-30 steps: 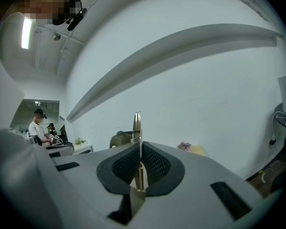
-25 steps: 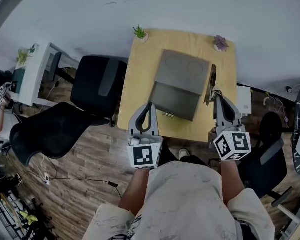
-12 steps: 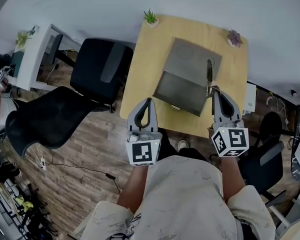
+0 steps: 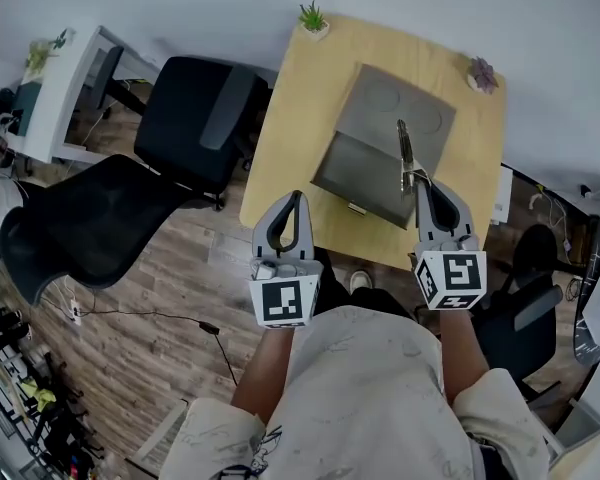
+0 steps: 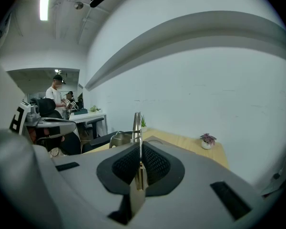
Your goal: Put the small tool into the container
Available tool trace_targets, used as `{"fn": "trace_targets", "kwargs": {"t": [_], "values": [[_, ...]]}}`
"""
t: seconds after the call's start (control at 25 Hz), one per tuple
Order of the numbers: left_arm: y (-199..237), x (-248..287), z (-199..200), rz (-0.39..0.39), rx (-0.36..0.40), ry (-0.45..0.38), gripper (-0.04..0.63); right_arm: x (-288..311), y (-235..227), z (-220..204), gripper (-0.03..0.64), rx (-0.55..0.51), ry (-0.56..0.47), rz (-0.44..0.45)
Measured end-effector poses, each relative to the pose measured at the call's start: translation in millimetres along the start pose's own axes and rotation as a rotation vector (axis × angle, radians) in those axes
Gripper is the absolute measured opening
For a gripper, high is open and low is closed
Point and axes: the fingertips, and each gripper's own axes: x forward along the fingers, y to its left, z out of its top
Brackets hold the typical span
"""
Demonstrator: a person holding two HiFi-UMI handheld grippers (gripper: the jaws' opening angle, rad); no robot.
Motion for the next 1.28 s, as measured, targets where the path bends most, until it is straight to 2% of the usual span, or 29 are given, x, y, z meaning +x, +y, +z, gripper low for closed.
{"fn": "trace_targets", "kwargs": {"t": [0.16,0.8,1.28], "values": [[7.6,-0.6,-2.2,0.012,-0.005,-0.016,0.005,7.1,9.2,-5.6,0.017,-0.054,0.030,0.012],[35.8,-11.9,-23.8,0.068,-0.053,0.041,0.005,34.7,45.2,-34.5,0.017,-0.230,0.173,0.075],[47.9,-14.3,-36.8,0.094,-0.065,0.050,0.006,44.8,54.5,-58.4,0.017,-0.399,0.269,0.076]]}}
